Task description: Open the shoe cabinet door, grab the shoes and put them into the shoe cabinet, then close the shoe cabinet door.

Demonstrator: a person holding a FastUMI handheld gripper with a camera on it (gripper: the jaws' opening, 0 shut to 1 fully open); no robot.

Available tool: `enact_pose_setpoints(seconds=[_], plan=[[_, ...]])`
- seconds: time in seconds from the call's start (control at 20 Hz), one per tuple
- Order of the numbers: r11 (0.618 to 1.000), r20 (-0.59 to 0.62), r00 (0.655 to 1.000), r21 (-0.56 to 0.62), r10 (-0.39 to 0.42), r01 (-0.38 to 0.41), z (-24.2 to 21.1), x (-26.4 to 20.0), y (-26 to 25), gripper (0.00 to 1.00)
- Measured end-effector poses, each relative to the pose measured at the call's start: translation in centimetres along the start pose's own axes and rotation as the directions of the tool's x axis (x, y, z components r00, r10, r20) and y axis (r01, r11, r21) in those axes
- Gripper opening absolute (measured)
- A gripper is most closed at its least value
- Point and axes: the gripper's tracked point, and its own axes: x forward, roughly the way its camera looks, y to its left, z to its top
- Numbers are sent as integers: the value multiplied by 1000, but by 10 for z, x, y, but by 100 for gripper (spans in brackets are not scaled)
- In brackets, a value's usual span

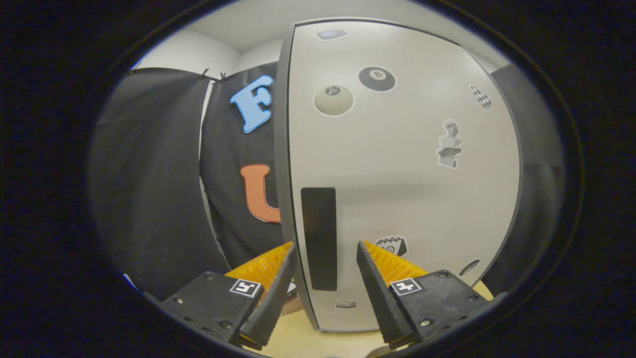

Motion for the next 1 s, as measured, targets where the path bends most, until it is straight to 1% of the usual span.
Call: enact_pose_setpoints(seconds=[0.05, 0.1, 0.15, 0.2, 0.3, 0.35, 0.45, 0.65, 0.8, 0.95, 1.0], plan=[[1000, 3, 1000, 11, 11, -11, 0, 5, 4, 74], [1000, -7, 1000, 13, 7, -7, -2, 9, 5, 69], [1000, -16, 1000, 14, -5, 6, -4, 11, 3, 62], [1000, -21, 1000, 22, 1, 0, -5, 13, 5, 56], [1000, -14, 1000, 5, -28, 28, -5, 14, 3, 45], [1000, -14, 1000, -1, -28, 28, -4, 12, 2, 39], [1000, -26, 1000, 4, -4, 4, -6, 9, 2, 34], [998, -35, 998, -6, 58, -59, -8, -8, 1, 29], [995, -30, 995, -20, 93, -94, -9, -46, 8, 28], [993, -25, 993, -27, 118, -118, -10, -93, -7, 26], [992, -22, 992, -33, 123, -124, -12, -101, -11, 26]])
